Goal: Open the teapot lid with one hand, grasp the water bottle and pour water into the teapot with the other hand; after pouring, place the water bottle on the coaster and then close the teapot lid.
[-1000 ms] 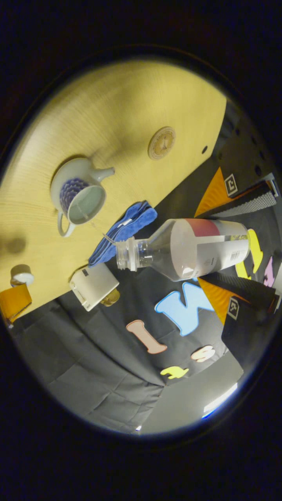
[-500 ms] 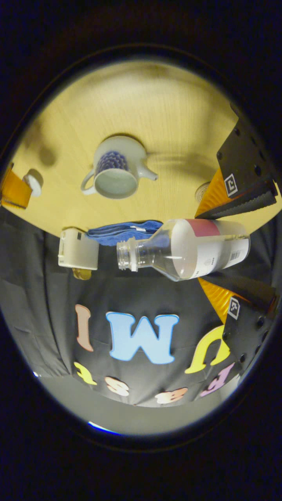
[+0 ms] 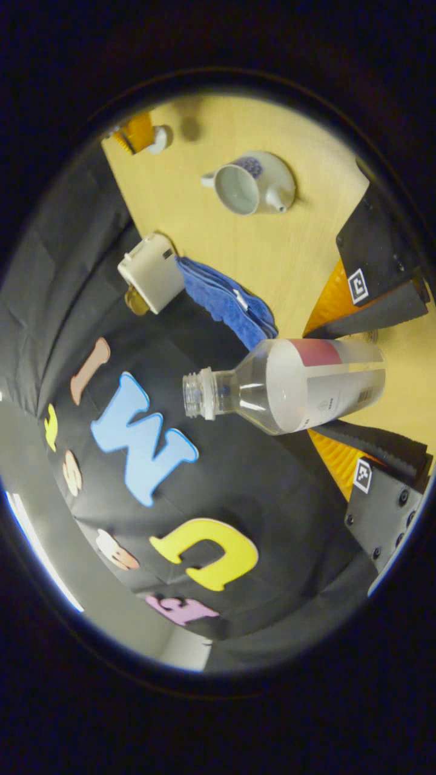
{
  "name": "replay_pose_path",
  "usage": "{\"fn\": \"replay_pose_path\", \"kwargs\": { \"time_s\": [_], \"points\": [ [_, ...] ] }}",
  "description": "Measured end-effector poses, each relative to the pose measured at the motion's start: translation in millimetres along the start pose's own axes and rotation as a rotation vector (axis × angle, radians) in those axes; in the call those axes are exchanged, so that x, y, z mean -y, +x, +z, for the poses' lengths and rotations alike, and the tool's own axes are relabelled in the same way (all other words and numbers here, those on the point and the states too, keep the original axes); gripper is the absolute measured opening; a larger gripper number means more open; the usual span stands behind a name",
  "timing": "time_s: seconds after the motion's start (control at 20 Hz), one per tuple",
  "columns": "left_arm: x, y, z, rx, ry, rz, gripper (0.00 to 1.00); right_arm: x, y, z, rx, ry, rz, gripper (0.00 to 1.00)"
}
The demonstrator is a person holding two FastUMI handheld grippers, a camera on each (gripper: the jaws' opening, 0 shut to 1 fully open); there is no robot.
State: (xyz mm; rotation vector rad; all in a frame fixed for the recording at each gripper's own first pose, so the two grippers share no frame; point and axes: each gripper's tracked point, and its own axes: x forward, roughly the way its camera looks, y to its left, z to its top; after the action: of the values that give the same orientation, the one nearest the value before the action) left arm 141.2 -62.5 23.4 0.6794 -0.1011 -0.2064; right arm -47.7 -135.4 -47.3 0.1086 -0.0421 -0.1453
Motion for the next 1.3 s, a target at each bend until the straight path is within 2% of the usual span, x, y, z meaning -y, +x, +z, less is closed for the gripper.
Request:
{"fn": "replay_pose_path", "kwargs": {
  "time_s": [0.15, 0.25, 0.45, 0.75, 0.9, 1.0, 1.3],
  "points": [
    [3, 19, -20, -0.022, -0.301, -0.037, 0.84, -1, 0, 0, 0.002, -0.024, -0.017, 0.04],
    [5, 30, -35, -0.038, -0.454, -0.051, 0.84, 0, 1, 1, 0.000, -0.034, -0.027, 0.04],
    [3, 47, -57, -0.059, -0.630, -0.049, 0.83, -1, 1, 0, -0.008, -0.031, -0.030, 0.04],
    [3, 60, -53, -0.044, -0.708, -0.051, 0.83, -1, 0, 1, -0.002, -0.028, -0.033, 0.04],
    [8, 61, -57, -0.045, -0.735, -0.053, 0.88, -2, 1, -1, -0.007, -0.033, -0.030, 0.04],
    [10, 56, -56, -0.051, -0.762, -0.063, 1.00, -2, 1, 0, -0.004, -0.031, -0.030, 0.04],
    [11, 47, -61, -0.064, -0.762, -0.050, 1.00, -2, 0, 2, 0.010, -0.028, -0.033, 0.04]
  ]
}}
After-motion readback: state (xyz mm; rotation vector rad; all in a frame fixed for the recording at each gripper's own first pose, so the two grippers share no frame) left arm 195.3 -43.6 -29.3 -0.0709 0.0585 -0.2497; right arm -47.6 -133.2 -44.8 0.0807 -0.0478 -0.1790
